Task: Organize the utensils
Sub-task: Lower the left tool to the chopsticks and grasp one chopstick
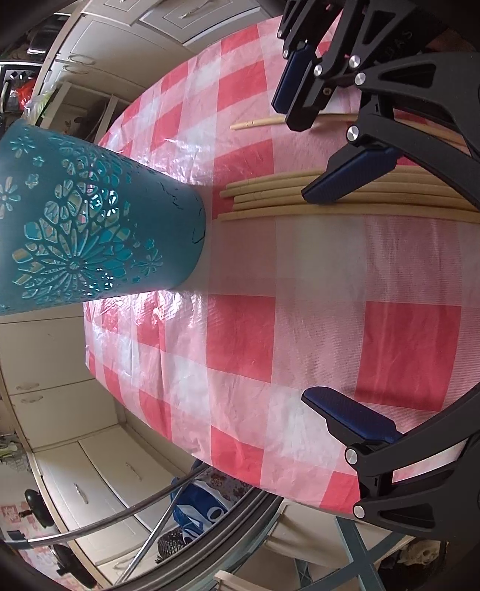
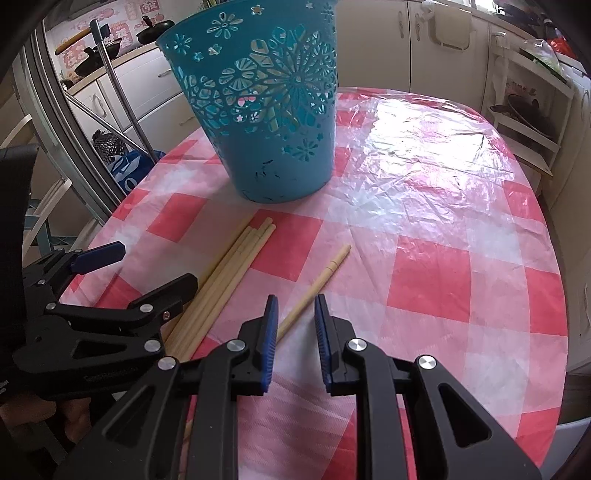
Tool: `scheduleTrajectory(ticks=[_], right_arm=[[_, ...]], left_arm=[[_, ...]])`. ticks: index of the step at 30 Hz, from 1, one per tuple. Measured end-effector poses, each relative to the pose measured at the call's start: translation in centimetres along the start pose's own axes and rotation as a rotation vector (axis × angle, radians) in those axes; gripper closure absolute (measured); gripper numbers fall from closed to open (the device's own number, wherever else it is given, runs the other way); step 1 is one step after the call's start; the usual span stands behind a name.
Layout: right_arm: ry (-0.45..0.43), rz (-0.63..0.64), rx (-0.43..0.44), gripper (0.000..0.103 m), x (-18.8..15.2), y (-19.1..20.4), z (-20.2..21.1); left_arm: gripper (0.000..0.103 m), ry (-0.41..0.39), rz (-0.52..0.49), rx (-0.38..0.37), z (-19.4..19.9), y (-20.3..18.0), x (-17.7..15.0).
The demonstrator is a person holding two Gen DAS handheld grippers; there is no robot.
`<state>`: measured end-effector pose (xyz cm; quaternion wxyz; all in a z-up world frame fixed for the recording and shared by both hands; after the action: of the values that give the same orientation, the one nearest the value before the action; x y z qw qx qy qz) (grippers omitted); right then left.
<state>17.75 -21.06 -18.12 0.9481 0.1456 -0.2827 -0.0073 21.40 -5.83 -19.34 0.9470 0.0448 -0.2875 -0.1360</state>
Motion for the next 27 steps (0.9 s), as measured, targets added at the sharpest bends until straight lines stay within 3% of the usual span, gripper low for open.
scheduleTrajectory(ticks=[10, 17, 18, 24, 25, 27], right_arm=[[0.0, -0.005, -0.002, 0.082, 0.0, 0.0, 0.0], [-0.01, -0.004, -0.006, 0.078, 0.0, 0.1, -0.2], [-0.011, 0.0, -0.01, 0.078, 0.1, 0.2, -0.2], [-0.009, 0.011, -0.017, 0.078, 0.2, 0.3, -0.4], [-0.008, 0.011, -0.016, 0.078, 0.3, 0.3, -0.4], [-0.007, 0.01, -0.016, 0.078, 0.3, 0.2, -0.4]], left_arm=[[0.008, 0.007, -0.009, 0.016, -0.8, -0.1, 0.3], [0.01, -0.033, -0.037, 0.026, -0.6, -0.6, 1.5], [0.017, -0.042, -0.043, 0.018, -0.6, -0.8, 1.6], [0.082, -0.065, -0.092, -0.082, -0.8, -1.8, 1.7], [0.089, -0.064, -0.1, -0.093, -0.8, -1.9, 1.8], [0.09, -0.056, -0.089, -0.104, -0.8, -1.8, 1.8]])
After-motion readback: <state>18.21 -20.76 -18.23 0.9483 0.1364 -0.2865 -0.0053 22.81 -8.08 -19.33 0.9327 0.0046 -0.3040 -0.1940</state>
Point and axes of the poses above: each gripper's, at about its wrist camera, not at the fingertips, and z roughly against the way its jaws point, y to its left, x to its top, the point moved 1 cm from there along -z, roughly the way its jaws point, and after that the axes turned 12 degrees about -z, right-handed, at the moved point
